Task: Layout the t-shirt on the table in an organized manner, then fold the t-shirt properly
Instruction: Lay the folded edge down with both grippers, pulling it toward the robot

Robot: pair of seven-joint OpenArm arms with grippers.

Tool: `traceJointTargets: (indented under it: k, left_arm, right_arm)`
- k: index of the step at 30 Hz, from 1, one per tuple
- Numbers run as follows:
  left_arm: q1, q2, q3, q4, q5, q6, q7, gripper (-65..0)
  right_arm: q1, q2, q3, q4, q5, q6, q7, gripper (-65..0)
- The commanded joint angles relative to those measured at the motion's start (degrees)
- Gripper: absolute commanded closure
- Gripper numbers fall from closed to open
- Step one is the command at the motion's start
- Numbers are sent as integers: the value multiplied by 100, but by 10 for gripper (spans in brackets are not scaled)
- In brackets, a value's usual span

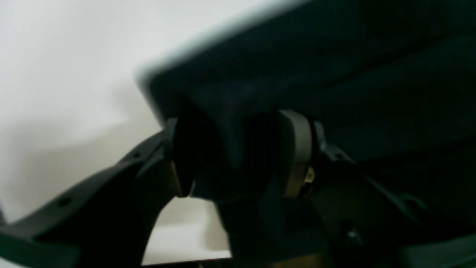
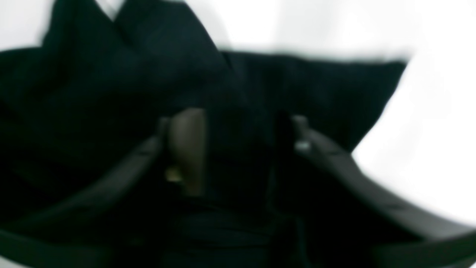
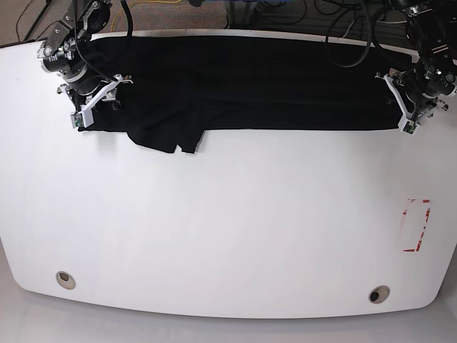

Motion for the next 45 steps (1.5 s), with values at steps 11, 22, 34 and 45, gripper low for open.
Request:
traceJointTargets:
  k: [11, 22, 34, 45]
  left_arm:
    - [-48, -135, -15, -807, -6, 10, -245, -312]
    - [-461, -109, 618, -903, 3, 10, -588, -312]
    - [-1235, 50, 996, -1589, -6, 216, -579, -312]
    - [-1437, 41, 970, -1299, -32, 199, -324, -312]
  right_arm:
    - [-44, 569, 12, -1433, 55, -1, 956, -193]
    - [351, 1228, -5, -2690, 55, -1, 1598, -193]
    - [958, 1738, -392, -3428, 55, -1, 1941, -193]
    - [984, 1791, -366, -2242, 55, -1, 1730, -419]
